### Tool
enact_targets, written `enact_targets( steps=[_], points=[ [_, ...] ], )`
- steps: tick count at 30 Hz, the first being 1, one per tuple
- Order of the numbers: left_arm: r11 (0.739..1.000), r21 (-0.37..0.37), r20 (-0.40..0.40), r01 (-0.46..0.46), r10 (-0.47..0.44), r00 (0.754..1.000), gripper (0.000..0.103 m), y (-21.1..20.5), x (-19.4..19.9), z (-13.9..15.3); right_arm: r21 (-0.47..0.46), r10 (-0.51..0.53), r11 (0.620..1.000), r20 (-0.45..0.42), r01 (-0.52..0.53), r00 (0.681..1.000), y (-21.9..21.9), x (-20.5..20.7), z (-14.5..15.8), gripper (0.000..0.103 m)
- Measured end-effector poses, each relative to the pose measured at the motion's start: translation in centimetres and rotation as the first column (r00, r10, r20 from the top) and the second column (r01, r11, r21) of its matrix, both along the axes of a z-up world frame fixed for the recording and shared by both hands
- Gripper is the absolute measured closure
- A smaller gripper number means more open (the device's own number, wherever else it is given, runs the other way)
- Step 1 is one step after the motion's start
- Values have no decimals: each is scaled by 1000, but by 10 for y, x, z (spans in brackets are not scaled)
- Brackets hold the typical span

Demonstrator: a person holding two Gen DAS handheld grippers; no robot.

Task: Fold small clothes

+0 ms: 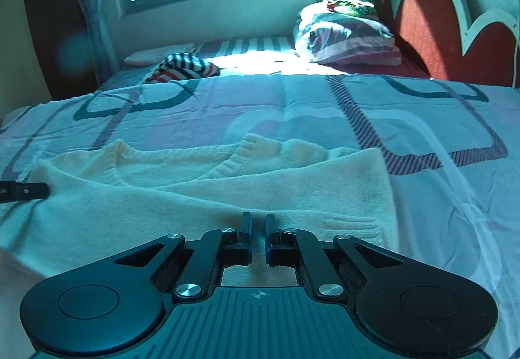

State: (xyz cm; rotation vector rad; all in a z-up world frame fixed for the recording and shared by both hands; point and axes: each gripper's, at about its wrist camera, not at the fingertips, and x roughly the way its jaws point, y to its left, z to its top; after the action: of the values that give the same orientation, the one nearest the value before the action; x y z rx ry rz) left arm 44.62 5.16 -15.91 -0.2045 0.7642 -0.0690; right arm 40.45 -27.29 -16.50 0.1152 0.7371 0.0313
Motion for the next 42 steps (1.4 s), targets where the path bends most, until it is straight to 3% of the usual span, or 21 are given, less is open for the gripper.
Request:
enact_targets(
  steps=[2, 6, 11, 17, 18, 20, 21, 22, 31, 42],
  points=[
    [1000, -23, -6, -17, 17, 1000, 74, 4, 5, 4, 48, -10, 999, -12, 11, 1000, -8, 1, 2, 99],
    [1000, 26, 10, -9, 9, 1000, 71, -5, 13, 4, 24, 27, 999, 28, -28, 999, 0, 1, 12, 98],
    [998, 32, 7, -52, 51, 999, 69, 0, 23, -1, 2, 15, 1000, -2, -15, 1000, -7, 7, -1, 98],
    [997, 73, -5, -34, 34, 999, 65, -8, 5, 11, 42, -2, 999, 8, 1, 1000, -11, -5, 15, 97],
    [996, 82, -7, -29, 30, 1000, 63, -10, 0, 12, 49, 5, 999, 15, -5, 1000, -10, -8, 17, 93],
    [995, 95, -11, -15, 16, 1000, 58, -16, -8, 14, 56, 17, 998, 22, -18, 1000, -6, -14, 20, 75],
    [995, 102, -12, -5, 6, 1000, 58, -20, -12, 16, 56, 23, 998, 25, -24, 999, -3, -17, 21, 59],
    [994, 109, -13, 3, -1, 1000, 58, -24, -15, 16, 51, 32, 998, 31, -34, 999, 0, -20, 22, 56],
    [984, 158, -26, 84, -81, 996, 50, -65, -39, 16, -15, 106, 994, 3, -106, 994, 29, -30, 17, 56],
    [966, 233, -26, 108, -105, 994, 49, -70, -52, 7, -62, 19, 998, -41, -22, 999, -15, -42, 0, 56]
  ],
)
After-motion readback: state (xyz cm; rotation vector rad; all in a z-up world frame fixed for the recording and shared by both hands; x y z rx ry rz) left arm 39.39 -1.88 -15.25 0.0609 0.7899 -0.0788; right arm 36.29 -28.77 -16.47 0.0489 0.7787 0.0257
